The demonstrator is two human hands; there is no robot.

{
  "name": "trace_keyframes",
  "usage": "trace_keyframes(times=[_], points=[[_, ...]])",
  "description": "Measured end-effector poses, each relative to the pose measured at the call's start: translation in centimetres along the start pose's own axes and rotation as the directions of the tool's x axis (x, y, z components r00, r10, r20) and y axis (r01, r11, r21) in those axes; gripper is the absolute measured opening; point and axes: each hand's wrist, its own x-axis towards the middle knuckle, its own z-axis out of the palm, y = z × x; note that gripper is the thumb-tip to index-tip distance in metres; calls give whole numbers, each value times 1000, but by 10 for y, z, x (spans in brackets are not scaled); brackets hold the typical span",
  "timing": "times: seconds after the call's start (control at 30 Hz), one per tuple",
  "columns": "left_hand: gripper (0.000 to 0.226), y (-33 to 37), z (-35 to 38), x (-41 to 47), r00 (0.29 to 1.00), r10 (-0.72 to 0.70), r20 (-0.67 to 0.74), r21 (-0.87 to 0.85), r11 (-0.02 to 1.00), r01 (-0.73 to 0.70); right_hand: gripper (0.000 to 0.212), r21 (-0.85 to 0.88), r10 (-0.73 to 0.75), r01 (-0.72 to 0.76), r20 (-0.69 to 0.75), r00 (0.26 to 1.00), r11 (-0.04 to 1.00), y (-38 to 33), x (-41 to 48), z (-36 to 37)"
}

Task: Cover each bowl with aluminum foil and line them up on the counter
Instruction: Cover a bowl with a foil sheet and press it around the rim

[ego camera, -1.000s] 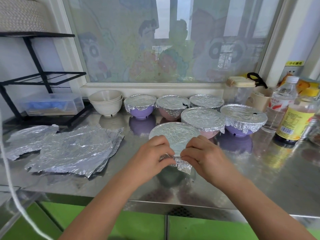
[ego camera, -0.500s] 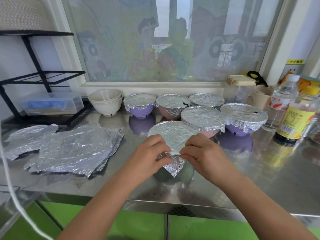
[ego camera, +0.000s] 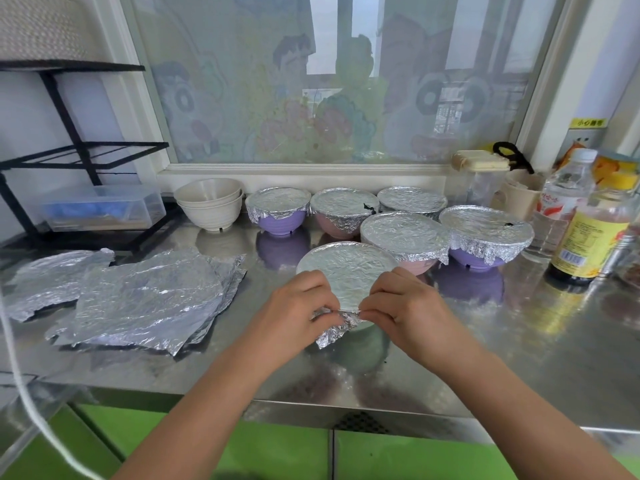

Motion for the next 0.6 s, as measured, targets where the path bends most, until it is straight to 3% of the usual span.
trace_keyframes(times=[0.13, 0.33, 0.6], points=[[13, 7, 6, 3, 1000, 15, -13, -7, 1000, -15, 12, -4, -6, 6, -10, 1000, 1000, -5, 3, 3], [9, 4, 1, 6, 998, 23, 60, 5, 1000, -23, 23, 28, 31, -31, 29, 999, 999, -6, 1, 3], [10, -4, -8, 5, 996, -21, 90, -24, 999, 23, 8, 21, 46, -46, 31, 998, 999, 8, -4, -5]])
